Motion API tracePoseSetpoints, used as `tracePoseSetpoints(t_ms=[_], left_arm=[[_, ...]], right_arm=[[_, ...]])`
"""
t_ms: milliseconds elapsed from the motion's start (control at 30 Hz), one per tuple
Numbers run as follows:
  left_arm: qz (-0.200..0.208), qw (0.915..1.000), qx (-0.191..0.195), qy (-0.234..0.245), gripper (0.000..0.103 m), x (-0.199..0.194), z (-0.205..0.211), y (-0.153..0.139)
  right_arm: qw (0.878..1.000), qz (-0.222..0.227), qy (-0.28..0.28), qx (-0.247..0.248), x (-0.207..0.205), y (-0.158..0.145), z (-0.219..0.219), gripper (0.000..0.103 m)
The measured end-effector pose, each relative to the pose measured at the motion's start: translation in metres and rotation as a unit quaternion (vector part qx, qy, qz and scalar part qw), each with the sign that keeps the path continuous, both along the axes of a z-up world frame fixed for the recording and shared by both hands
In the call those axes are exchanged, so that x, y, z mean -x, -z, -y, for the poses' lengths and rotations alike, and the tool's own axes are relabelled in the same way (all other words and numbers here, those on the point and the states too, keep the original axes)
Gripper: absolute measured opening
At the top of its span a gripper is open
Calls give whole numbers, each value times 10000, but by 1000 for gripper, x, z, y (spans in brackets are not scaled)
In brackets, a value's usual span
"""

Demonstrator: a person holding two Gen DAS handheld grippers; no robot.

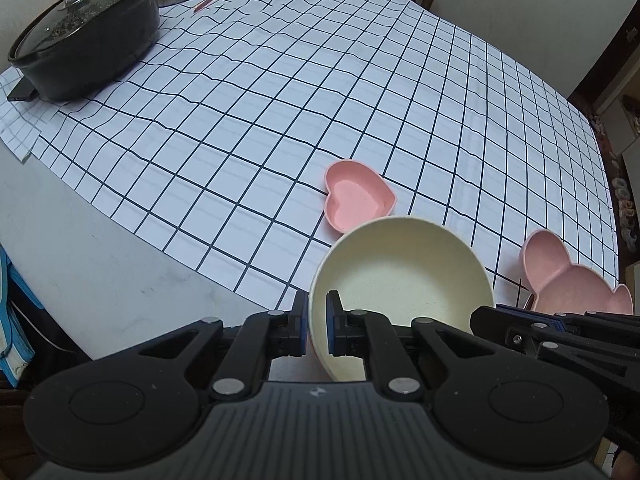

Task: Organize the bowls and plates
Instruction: 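Lift the cream bowl with both grippers and carry it toward the pink bowl, then lower the cream bowl onto the pink bowl and open both grippers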

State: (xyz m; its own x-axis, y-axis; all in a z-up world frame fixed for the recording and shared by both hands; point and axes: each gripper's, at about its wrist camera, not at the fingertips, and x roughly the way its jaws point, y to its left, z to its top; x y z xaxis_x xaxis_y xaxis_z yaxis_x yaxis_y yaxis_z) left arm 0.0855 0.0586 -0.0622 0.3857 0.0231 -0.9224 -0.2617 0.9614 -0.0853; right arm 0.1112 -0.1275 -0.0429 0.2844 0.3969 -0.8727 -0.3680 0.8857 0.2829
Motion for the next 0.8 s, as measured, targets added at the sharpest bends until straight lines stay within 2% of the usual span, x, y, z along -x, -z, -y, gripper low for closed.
tracePoseSetpoints(t_ms=[267,500,700,800], left_arm=[[110,9999,-99,9,9,1,-1,-8],[348,9993,-163,41,9,4,-3,-25],[543,9983,-187,58,13,3,-1,-39],[582,9982,-149,21,19,-1,-4,-39]], right_arm=[[10000,28,28,-34,-1,-6,4,19],[9998,148,-46,-135,-5,-21,8,23],[9993,294,-117,-199,-8,-35,12,34],[9990,390,-134,-195,-11,-41,12,39]])
